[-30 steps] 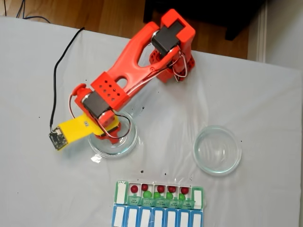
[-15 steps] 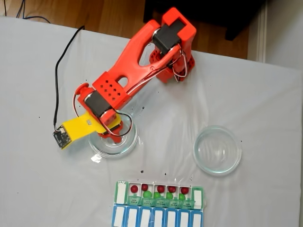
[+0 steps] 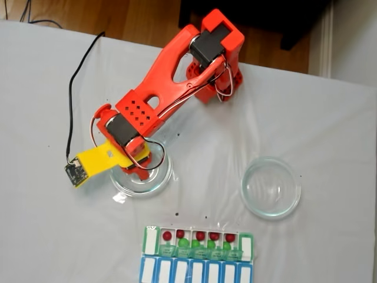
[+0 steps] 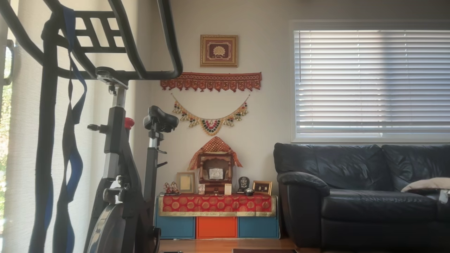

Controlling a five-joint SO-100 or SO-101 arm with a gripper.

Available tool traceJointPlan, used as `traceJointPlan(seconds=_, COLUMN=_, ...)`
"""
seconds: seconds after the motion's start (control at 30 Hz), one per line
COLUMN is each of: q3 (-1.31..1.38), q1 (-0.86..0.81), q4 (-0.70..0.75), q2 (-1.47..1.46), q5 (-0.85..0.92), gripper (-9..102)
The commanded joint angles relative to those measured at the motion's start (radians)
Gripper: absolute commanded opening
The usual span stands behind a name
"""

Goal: Sort medicines into box.

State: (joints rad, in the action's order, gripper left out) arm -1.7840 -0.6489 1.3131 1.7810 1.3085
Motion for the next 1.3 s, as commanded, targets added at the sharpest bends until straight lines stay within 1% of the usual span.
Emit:
traceJointPlan(seconds=0.0, q3=-0.003, q1=0.003, q4=-0.018, q2=0.015, q5=0.0, gripper=35)
traceJointPlan(seconds=0.37, q3=-0.063, q1=0.015, q4=-0.086, q2=0.002, q5=-0.071, gripper=34)
traceJointPlan(seconds=0.67, q3=-0.058, q1=0.0, q4=-0.104, q2=0.023, q5=-0.052, gripper=35)
traceJointPlan(seconds=0.8, q3=-0.092, q1=-0.021, q4=-0.17, q2=0.06, q5=-0.043, gripper=36)
traceJointPlan(seconds=1.0, q3=-0.16, q1=-0.038, q4=-0.29, q2=0.094, q5=-0.092, gripper=37)
traceJointPlan(seconds=1.27, q3=-0.262, q1=-0.046, q4=-0.43, q2=0.155, q5=-0.129, gripper=36)
